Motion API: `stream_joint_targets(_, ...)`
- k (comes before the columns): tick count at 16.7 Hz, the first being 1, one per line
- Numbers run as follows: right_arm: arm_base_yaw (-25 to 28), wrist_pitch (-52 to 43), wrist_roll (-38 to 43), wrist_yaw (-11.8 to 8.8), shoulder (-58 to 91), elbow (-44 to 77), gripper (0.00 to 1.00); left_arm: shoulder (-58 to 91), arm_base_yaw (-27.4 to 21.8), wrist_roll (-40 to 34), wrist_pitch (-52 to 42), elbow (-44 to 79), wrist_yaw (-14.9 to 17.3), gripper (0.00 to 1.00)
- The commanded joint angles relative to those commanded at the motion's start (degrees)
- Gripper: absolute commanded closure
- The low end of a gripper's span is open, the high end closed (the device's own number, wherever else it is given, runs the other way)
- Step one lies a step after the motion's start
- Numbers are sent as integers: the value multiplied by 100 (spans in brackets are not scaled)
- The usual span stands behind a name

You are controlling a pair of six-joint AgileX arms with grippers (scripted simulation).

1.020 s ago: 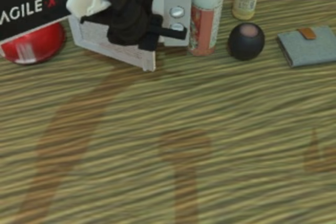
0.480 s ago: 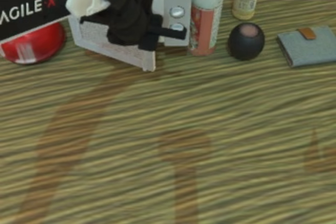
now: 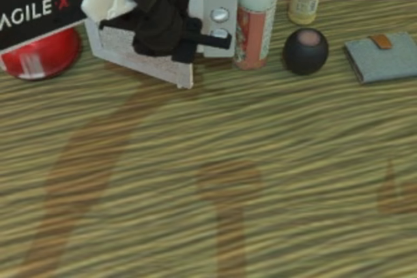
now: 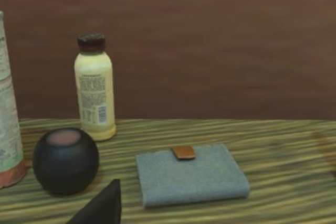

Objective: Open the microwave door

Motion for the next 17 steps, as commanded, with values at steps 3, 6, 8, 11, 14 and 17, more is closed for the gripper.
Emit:
stream_joint_targets(3, 0, 0, 0, 0, 0, 0, 0, -36, -19, 44, 37, -57, 66, 100)
stream_joint_targets(6, 0, 0, 0, 0, 0, 0, 0, -207, 74, 350, 104, -355, 219, 100)
stream_joint_targets(8, 0, 0, 0, 0, 0, 0, 0, -331, 143, 593, 153, -580, 341, 100)
stream_joint_targets(11, 0, 0, 0, 0, 0, 0, 0, -478, 190, 744, 247, -676, 428, 100)
stream_joint_targets(14, 0, 0, 0, 0, 0, 0, 0, -478, 190, 744, 247, -676, 428, 100)
stream_joint_targets(17, 0, 0, 0, 0, 0, 0, 0, -478, 190, 744, 247, -676, 428, 100)
